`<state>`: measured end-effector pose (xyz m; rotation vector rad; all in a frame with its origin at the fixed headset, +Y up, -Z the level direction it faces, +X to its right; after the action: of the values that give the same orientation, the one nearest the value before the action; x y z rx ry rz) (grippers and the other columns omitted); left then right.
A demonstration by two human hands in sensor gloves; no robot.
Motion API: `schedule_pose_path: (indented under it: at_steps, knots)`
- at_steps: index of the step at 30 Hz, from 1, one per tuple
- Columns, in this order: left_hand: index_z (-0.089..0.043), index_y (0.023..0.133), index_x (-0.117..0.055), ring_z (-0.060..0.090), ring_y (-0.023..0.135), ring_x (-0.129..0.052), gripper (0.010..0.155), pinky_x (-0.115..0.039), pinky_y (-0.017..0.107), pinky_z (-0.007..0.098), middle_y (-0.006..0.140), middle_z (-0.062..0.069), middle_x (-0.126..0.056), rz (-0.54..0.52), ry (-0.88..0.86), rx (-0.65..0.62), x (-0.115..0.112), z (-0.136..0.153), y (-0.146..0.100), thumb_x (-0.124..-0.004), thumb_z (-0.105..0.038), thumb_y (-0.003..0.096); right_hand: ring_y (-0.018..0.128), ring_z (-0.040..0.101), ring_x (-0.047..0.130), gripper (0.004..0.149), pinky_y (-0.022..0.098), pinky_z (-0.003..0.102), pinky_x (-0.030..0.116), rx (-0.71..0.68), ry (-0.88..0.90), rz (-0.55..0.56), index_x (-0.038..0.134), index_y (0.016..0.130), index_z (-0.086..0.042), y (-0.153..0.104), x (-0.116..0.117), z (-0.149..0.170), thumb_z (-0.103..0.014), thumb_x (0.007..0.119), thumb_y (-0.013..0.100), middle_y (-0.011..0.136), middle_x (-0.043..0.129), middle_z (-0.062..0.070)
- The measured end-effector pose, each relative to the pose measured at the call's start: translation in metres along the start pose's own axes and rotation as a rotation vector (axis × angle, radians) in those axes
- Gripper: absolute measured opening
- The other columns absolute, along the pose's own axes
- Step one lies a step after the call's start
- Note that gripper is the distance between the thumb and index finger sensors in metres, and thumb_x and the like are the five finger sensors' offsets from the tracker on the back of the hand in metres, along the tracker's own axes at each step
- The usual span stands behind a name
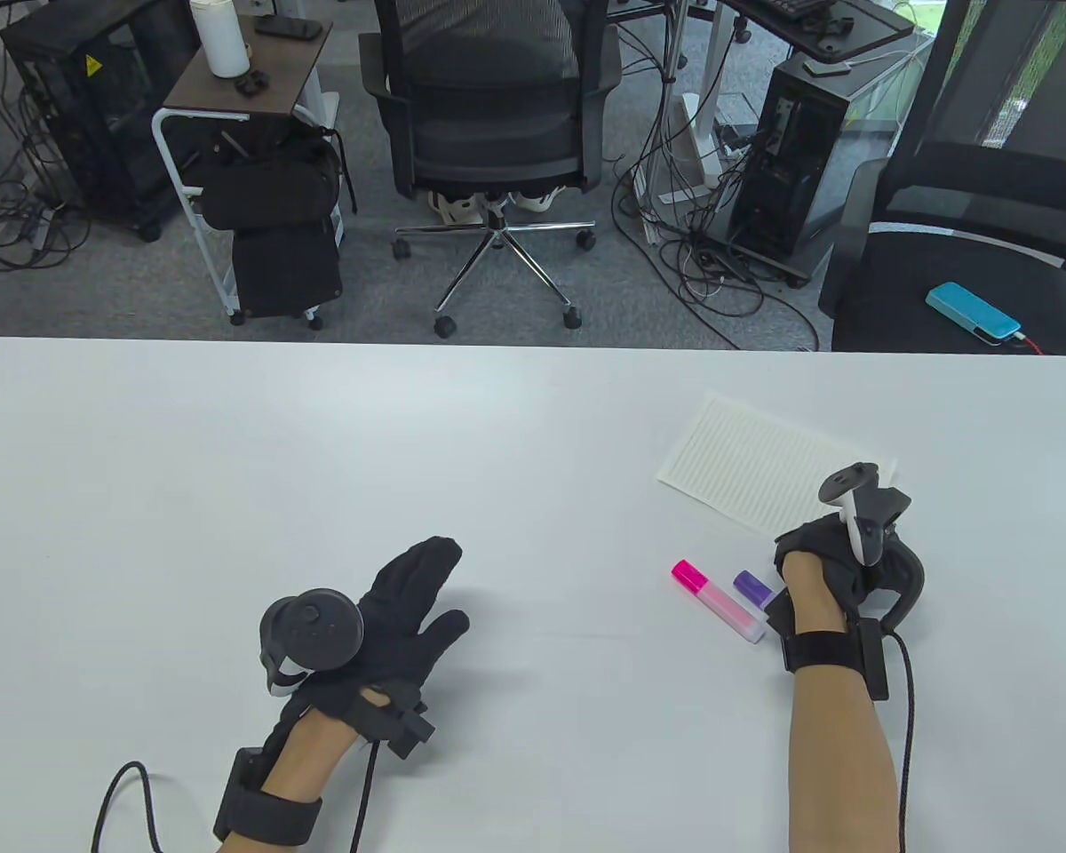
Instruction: Apply highlighter ink on paper
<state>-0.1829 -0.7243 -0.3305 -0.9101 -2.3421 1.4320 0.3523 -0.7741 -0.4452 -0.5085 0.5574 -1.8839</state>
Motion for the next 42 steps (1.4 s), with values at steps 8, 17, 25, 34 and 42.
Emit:
schedule_pose_path:
  at_steps: [8,17,25,34,42]
  knots:
    - [-0.023,0.107,-0.042,0.042,0.103,-0.052,0.078,-0.049,0.07,0.067,0.112,0.01,-0.05,-0.007,-0.005,0.011,0.003,0.003,0.0,-0.067,-0.061,0.0444,0.102,0.061,0.025,0.038,0.066,0.078,0.029,-0.194,0.502,-0.189,0.075,0.089,-0.002,-0.023,-0.033,-0.022,-0.031,0.076,0.064,0.114,0.036,0.03]
    - [-0.022,0.107,-0.04,0.042,0.104,-0.051,0.078,-0.048,0.071,0.067,0.112,0.01,-0.049,-0.06,-0.014,0.011,0.015,0.003,-0.002,-0.067,-0.061,0.0444,0.101,0.061,0.019,0.038,0.063,0.08,0.023,-0.664,0.663,-0.562,0.075,0.089,-0.002,-0.11,-0.06,-0.084,-0.03,0.076,0.064,0.115,0.034,0.03]
    - [-0.022,0.108,-0.027,0.042,0.106,-0.04,0.083,-0.043,0.072,0.068,0.114,0.011,-0.036,-0.248,-0.023,-0.019,0.045,-0.004,-0.011,-0.065,-0.061,0.045,0.101,0.061,0.018,0.036,0.063,0.08,0.021,-0.96,0.298,-0.833,0.077,0.09,-0.004,-0.145,-0.029,-0.105,-0.028,0.077,0.063,0.116,0.036,0.029]
    - [-0.022,0.108,-0.03,0.042,0.105,-0.041,0.082,-0.043,0.072,0.068,0.114,0.011,-0.037,-0.213,0.003,-0.011,0.04,-0.002,-0.009,-0.065,-0.061,0.0449,0.104,0.06,0.022,0.034,0.064,0.081,0.023,-1.094,-0.354,-0.443,0.082,0.089,-0.011,-0.167,0.026,-0.142,-0.028,0.083,0.06,0.119,0.043,0.023]
    - [-0.022,0.108,-0.032,0.042,0.105,-0.042,0.081,-0.044,0.071,0.068,0.114,0.011,-0.039,-0.187,0.014,-0.004,0.038,-0.002,-0.009,-0.066,-0.061,0.0449,0.108,0.054,0.028,0.034,0.066,0.081,0.025,-1.22,-0.616,-0.102,0.079,0.092,-0.019,-0.191,0.066,-0.173,-0.033,0.082,0.061,0.119,0.048,0.018]
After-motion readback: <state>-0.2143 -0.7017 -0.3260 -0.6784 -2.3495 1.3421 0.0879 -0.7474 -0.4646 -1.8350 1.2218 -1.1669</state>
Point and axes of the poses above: the tracker on the back of each hand, its own z axis roughly to the little-finger side, its own y axis roughly from the wrist to the fingertips, x = y × z, the point moved 3 cm from there along y, roughly from the wrist to the fingertips
